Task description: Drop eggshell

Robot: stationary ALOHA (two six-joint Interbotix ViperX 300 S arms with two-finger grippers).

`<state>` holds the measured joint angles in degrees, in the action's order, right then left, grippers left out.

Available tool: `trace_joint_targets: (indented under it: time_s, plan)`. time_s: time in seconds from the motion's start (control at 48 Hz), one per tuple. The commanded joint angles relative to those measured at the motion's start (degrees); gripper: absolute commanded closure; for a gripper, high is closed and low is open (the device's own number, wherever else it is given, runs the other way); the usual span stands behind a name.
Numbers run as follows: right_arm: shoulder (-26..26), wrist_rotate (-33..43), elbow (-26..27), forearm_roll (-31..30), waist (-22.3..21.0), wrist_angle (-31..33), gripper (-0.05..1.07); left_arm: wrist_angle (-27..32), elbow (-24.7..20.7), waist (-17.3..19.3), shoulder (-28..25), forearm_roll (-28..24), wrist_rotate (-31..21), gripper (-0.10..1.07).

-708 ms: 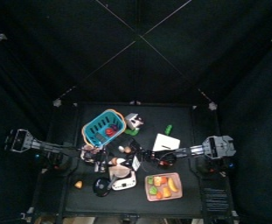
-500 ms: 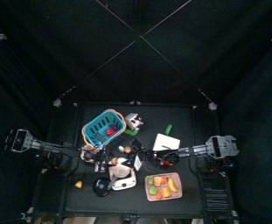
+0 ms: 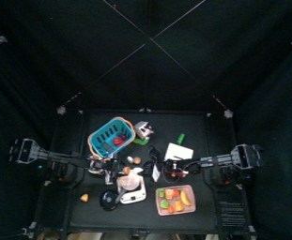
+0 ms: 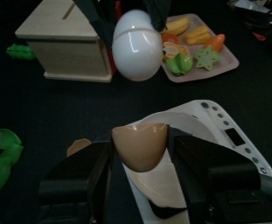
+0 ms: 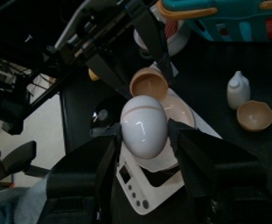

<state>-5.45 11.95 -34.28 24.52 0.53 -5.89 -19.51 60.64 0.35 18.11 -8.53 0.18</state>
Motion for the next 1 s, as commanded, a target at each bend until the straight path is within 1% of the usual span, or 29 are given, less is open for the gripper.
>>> trace_joint_targets:
  time_s: [0.0, 0.125, 0.292, 0.458, 0.542, 0.771, 0.979]
  plan:
    - [-3.25, -0.09, -0.26, -0.18, -0.97, -0.88, 0.38, -0.62, -3.52, 1.23, -2.9, 0.35, -0.09, 0.3]
    - [-4.75, 0.0, -1.93, -0.18, -1.85, -0.88, 0.39, -0.53, -6.5, 2.37, -6.77, 1.41, 0.18, 0.3]
    - [-6.15, 0.0, -3.87, -0.18, -2.2, -1.58, 0.39, -0.53, -9.93, 5.27, -10.72, 2.29, -0.09, 0.29]
    - [-6.77, 0.0, -4.92, -0.18, -2.29, -2.55, 0.39, -0.53, -12.3, 7.21, -13.8, 5.98, 0.0, 0.29]
    - [-6.86, 0.0, -5.19, 0.0, -2.29, -2.64, 0.38, -0.53, -13.1, 7.65, -15.29, 7.38, 0.18, 0.29]
    - [-6.86, 0.0, -5.36, 0.09, -2.2, -2.64, 0.38, -0.53, -13.89, 8.96, -18.46, 7.65, 0.18, 0.29]
    - [-6.86, 0.0, -5.36, 0.18, -2.2, -2.64, 0.39, -0.53, -14.06, 9.67, -19.34, 7.56, 0.18, 0.27]
